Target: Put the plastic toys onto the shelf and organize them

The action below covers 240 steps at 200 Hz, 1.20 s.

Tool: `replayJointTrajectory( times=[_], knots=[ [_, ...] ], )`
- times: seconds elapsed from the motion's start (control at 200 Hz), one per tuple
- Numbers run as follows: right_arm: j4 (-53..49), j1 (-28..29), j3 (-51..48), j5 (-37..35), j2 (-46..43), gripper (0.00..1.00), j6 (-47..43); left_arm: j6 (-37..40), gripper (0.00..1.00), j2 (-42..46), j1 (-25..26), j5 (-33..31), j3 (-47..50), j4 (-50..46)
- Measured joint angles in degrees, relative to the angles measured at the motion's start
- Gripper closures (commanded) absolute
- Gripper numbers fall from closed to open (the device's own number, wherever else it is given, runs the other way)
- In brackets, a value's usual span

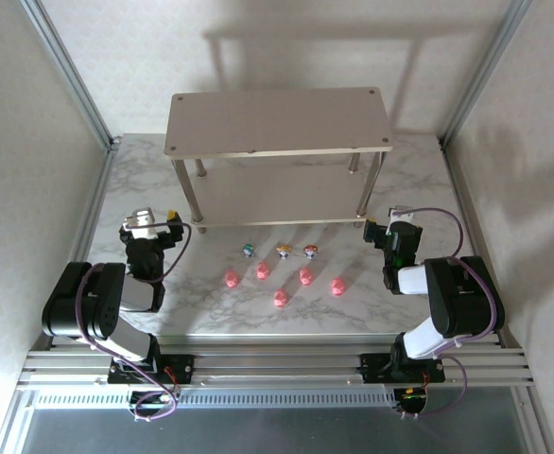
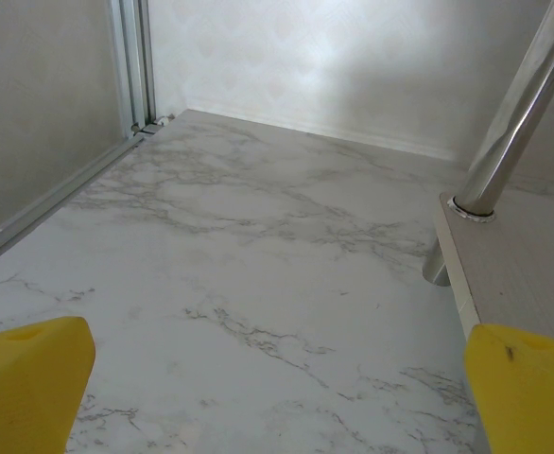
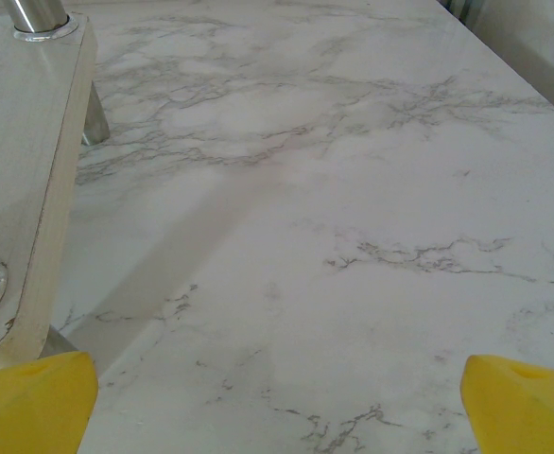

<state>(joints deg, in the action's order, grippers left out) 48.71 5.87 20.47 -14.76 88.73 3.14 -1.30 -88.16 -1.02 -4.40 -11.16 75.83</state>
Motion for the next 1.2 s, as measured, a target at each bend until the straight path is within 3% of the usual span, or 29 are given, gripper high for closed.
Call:
replayJointTrajectory(
  times=[0.556, 0.616, 0.696, 0.731, 0.916, 1.096, 1.201],
  knots=[
    [0.0, 0.0, 0.0, 0.0, 0.0, 0.01, 0.0, 0.0, 0.00, 0.0, -0.2, 0.4, 0.0, 0.0],
    [0.0, 0.0, 0.0, 0.0, 0.0, 0.03, 0.0, -0.2, 0.11, 0.0, -0.6, 0.8, -0.1, -0.1],
    [0.0, 0.0, 0.0, 0.0, 0.0, 0.28, 0.1, -0.4, 0.29, 0.0, -1.1, 1.2, -0.3, -0.4],
    [0.0, 0.0, 0.0, 0.2, 0.0, 0.32, -0.2, -0.5, 0.34, 0.0, -1.2, 1.5, -0.4, -0.6],
    [-0.1, -0.1, 0.0, -0.2, -0.5, 0.28, 0.0, -0.9, 0.52, 0.9, -1.3, 1.8, -2.3, -5.1],
    [1.6, -0.1, -1.0, -0.6, -2.7, 0.24, 0.0, -1.1, 0.52, 11.6, 1.2, -1.4, -7.7, -18.6],
    [-7.0, -0.1, 1.5, -1.4, -6.7, 0.29, 0.0, -2.6, 0.53, 19.7, 5.4, -4.2, -9.6, -25.9]
  ],
)
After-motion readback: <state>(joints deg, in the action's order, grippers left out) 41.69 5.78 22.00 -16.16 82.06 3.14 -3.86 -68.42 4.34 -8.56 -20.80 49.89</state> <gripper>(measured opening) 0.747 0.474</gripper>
